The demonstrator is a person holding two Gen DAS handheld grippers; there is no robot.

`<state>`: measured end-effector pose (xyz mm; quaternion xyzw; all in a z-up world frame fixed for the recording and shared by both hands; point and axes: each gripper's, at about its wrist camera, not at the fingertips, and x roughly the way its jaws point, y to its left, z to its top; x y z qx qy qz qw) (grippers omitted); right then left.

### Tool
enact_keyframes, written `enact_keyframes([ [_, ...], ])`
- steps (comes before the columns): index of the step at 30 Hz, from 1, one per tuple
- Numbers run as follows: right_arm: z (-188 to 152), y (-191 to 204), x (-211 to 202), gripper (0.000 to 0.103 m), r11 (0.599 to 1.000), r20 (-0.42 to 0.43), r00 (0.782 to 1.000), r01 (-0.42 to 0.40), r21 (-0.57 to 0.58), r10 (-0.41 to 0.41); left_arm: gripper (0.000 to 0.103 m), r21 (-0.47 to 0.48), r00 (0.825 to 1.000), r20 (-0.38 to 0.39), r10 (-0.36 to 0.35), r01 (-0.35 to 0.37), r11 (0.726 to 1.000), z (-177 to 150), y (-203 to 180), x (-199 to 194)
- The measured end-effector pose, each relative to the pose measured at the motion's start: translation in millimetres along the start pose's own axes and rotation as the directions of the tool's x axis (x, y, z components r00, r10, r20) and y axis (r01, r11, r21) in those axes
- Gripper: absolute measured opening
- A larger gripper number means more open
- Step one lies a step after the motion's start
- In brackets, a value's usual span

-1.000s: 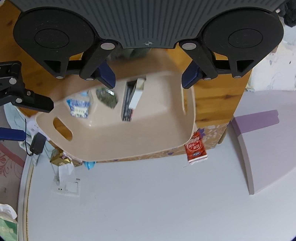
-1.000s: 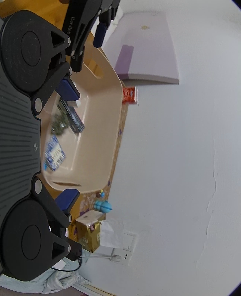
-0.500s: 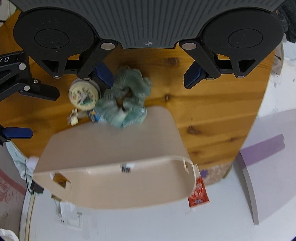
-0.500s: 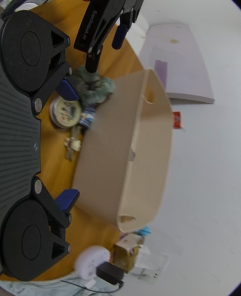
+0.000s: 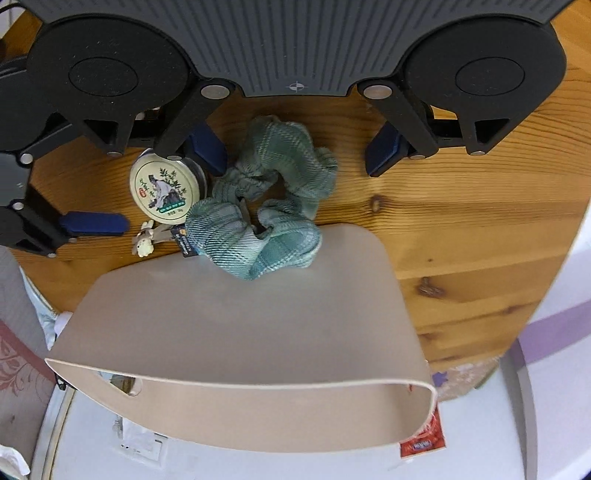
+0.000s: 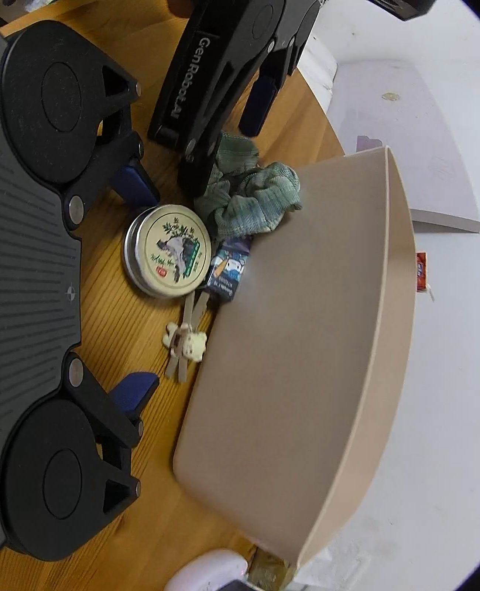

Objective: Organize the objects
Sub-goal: 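Grasp the green scrunchie with left tool while right tool grasps the round tin, then drop the scrunchie and round tin into the bin with both tools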

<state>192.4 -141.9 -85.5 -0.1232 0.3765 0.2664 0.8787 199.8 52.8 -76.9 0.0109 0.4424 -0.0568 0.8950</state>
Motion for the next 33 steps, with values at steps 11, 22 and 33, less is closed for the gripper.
enact_keyframes([
  [11,1.1,0.6,-2.6,0.051,1.000,0.051,0.999,-0.019,0.018,0.018,0.025,0.004,0.999,0.041,-0.011,0.011,1.000,-1.2,-3.7,-3.0],
  [22,-16.4,-12.5,-37.6,0.051,0.999,0.046,0.999,0.007,0.035,-0.008,0.020,0.016,0.997,0.075,0.005,-0.006,1.000,-19.5,-0.8,-49.8],
  [33,8.8,-41.1,-112.1,0.051,0.994,0.215,0.972,0.076,0.074,-0.090,0.020,0.022,0.974,0.225,0.018,-0.024,0.999,10.1,-11.2,-111.2],
])
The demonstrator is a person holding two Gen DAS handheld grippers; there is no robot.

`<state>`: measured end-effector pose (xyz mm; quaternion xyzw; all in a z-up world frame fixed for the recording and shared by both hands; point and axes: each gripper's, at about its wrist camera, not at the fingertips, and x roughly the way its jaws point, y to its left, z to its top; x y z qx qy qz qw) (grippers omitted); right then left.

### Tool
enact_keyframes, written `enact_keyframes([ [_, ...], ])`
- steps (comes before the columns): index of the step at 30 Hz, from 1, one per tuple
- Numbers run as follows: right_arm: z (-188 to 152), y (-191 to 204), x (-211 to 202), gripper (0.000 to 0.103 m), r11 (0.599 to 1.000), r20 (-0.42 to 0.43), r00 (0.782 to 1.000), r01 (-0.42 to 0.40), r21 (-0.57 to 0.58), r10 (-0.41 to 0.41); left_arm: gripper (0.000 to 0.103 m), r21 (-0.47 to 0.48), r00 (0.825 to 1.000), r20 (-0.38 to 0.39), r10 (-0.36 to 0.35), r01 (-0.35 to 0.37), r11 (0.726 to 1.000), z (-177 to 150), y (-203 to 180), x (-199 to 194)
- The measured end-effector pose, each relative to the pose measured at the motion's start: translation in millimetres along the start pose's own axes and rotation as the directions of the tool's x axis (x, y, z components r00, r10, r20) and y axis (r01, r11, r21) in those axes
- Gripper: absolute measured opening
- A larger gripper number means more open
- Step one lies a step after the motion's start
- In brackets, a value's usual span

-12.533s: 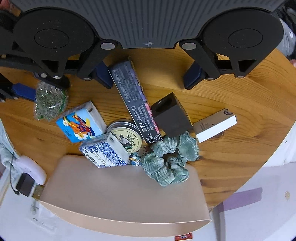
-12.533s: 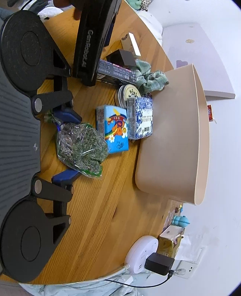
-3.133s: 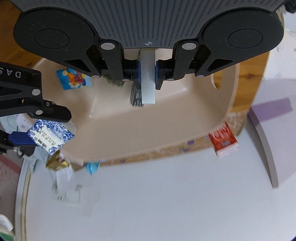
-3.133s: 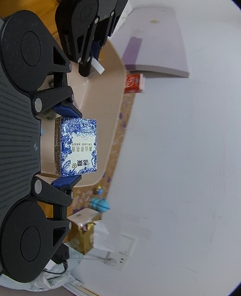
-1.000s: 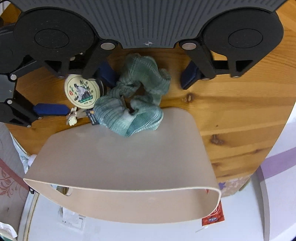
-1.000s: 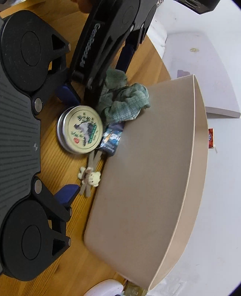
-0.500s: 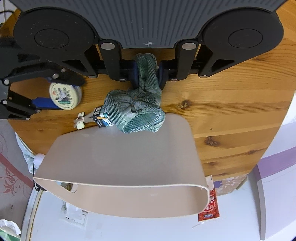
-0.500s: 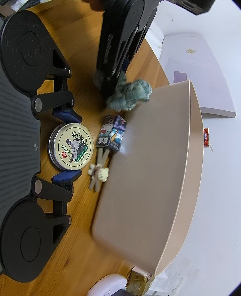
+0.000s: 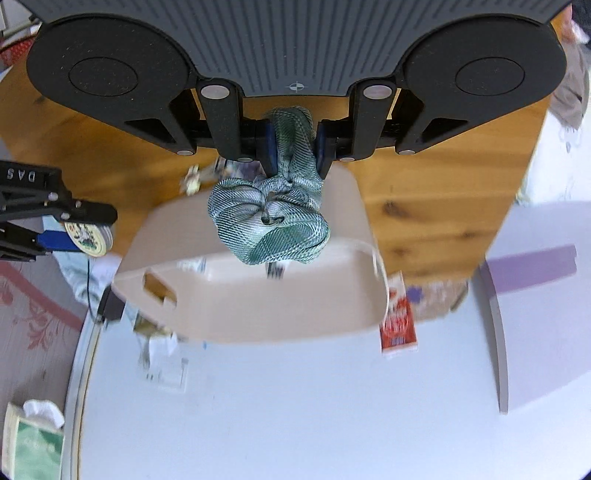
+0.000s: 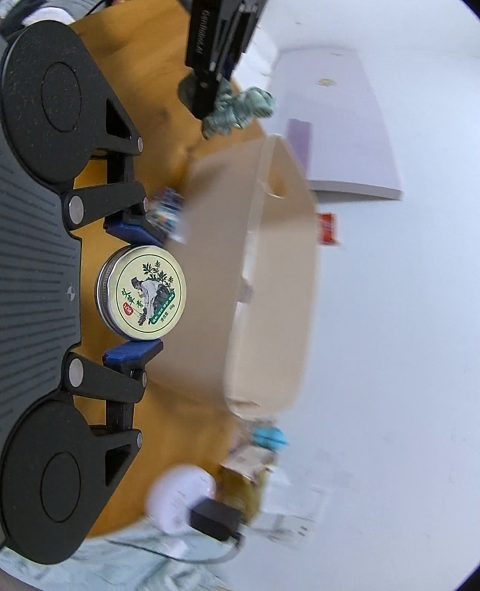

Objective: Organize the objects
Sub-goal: 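Drop the scrunchie and round tin into the bin with both tools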

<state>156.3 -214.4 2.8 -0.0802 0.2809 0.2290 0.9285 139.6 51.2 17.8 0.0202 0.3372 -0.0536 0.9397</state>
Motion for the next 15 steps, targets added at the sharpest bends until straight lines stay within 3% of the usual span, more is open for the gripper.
enact_keyframes([
  [7,48.3,-21.4,-10.8,0.051,0.999,0.120,0.992,0.047,0.012,-0.048,0.020,0.008,0.998,0.055,0.028,-0.029,1.000,47.4,-7.2,7.7],
  [15,86.9,-31.3,16.5,0.051,0.996,0.170,0.982,0.086,0.009,-0.086,0.020,0.007,0.999,0.026,0.040,-0.040,0.999,83.5,-22.2,60.0],
])
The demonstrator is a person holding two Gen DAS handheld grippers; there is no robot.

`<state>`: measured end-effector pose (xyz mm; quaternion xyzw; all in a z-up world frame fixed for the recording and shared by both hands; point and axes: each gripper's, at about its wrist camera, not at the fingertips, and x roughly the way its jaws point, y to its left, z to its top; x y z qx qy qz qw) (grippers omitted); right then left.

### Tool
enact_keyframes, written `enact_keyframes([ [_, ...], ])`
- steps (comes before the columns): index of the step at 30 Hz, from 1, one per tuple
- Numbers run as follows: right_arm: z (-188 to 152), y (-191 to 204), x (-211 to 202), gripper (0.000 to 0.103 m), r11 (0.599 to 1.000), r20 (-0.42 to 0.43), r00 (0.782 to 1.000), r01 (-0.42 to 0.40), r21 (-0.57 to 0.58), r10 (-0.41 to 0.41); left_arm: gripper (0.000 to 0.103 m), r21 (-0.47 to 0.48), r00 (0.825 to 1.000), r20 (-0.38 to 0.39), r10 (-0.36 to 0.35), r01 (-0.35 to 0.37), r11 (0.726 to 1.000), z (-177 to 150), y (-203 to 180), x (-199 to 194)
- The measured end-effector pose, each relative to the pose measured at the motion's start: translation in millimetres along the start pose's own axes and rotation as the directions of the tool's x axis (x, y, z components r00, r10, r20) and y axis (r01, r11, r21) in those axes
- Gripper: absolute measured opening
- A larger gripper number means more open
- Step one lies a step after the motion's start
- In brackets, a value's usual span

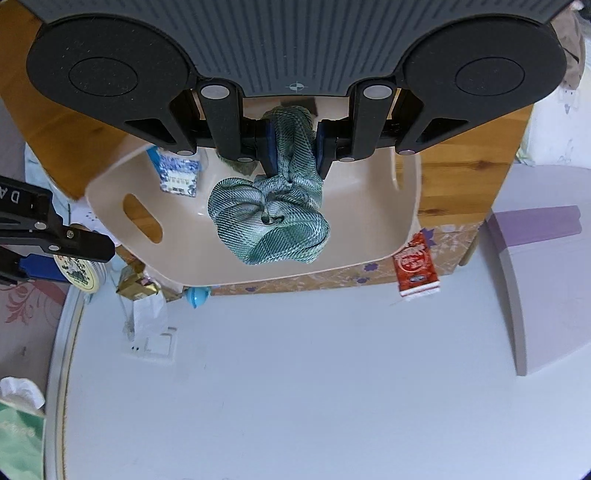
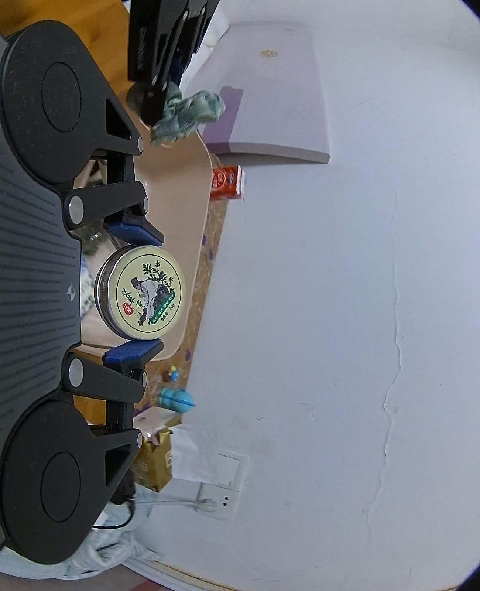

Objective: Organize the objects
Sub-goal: 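Drop the scrunchie and round tin into the bin with both tools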

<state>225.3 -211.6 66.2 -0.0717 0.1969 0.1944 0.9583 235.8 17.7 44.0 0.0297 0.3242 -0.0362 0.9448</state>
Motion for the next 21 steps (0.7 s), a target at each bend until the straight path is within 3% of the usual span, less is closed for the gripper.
enact_keyframes([
  [6,-3.8,-1.6,34.2,0.051,1.000,-0.044,0.999,0.006,-0.016,-0.007,0.020,0.000,0.996,-0.063,0.061,-0.061,0.998,0.1,-6.6,51.5],
  [15,-25.1,9.3,84.9,0.052,0.996,-0.168,0.986,-0.011,-0.086,-0.003,0.025,-0.003,0.985,-0.164,0.050,-0.051,0.999,-10.2,-5.9,87.0],
  [17,-27.2,10.6,89.2,0.056,0.995,-0.186,0.983,-0.021,-0.094,0.003,0.031,-0.009,0.987,-0.150,0.052,-0.054,0.998,-10.4,-6.1,82.4],
  [20,-29.8,9.4,85.6,0.065,0.996,-0.179,0.984,-0.028,-0.088,0.012,0.061,-0.010,0.989,-0.134,0.066,-0.068,0.998,-9.2,-7.9,69.0],
  [21,-29.6,8.6,82.0,0.071,0.996,-0.171,0.985,-0.022,-0.082,0.008,0.064,-0.011,0.990,-0.123,0.073,-0.075,0.997,-8.8,-8.3,63.1],
])
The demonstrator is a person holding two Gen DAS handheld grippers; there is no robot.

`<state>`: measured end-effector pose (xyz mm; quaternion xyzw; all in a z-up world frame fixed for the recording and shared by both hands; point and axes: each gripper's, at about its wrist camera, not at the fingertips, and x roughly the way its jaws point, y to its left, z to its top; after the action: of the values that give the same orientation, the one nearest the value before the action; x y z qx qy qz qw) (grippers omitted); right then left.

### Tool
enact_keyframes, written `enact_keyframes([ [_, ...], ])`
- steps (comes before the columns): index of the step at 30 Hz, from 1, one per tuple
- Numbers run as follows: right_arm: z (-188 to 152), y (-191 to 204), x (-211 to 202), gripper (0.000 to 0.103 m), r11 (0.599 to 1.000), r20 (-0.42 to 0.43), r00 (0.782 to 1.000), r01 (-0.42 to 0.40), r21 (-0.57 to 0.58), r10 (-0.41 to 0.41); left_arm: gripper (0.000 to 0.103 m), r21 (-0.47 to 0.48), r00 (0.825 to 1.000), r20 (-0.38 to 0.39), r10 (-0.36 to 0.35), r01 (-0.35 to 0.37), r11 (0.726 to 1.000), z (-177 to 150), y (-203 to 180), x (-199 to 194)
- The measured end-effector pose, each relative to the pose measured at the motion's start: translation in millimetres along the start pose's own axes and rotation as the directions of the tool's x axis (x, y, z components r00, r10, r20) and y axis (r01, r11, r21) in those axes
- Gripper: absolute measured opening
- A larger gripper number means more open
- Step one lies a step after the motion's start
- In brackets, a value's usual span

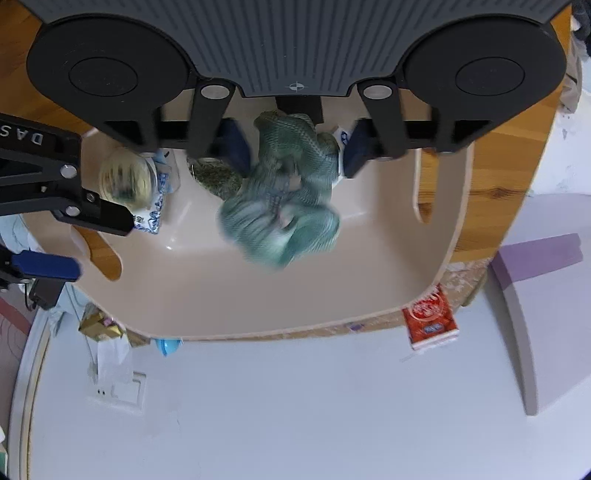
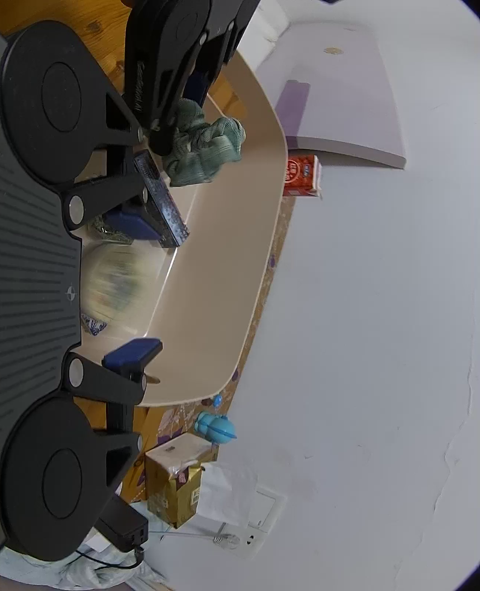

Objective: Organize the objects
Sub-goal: 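Drop the scrunchie and round tin into the bin with both tools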

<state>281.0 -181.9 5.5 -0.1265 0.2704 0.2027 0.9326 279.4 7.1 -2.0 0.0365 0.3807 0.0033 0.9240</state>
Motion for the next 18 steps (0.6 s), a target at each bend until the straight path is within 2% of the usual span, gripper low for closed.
enact_keyframes([
  [1,0.0,-0.6,-4.9,0.077,1.000,0.012,1.000,0.007,0.004,-0.007,0.067,0.002,1.000,0.014,0.004,-0.004,1.000,-1.0,0.0,-6.7],
  [3,0.1,-1.9,-17.3,0.081,1.000,0.041,0.999,0.021,0.010,-0.021,0.069,0.007,0.999,0.036,0.015,-0.015,1.000,-3.9,-0.5,-20.5],
  [7,-1.0,-6.0,-44.9,0.096,0.998,0.087,0.995,0.044,0.037,-0.047,0.077,0.013,0.997,0.073,0.037,-0.038,0.999,-13.5,-0.3,-47.9],
  [11,-7.6,-7.9,-66.2,0.103,0.998,0.104,0.993,0.050,0.041,-0.054,0.083,0.001,0.991,0.123,0.060,-0.061,0.998,-30.0,4.6,-76.0],
  [18,-33.2,-3.2,-82.1,0.103,0.999,0.065,0.997,0.041,0.015,-0.042,0.083,-0.035,0.995,0.098,0.036,-0.032,0.999,-55.2,9.2,-95.0],
])
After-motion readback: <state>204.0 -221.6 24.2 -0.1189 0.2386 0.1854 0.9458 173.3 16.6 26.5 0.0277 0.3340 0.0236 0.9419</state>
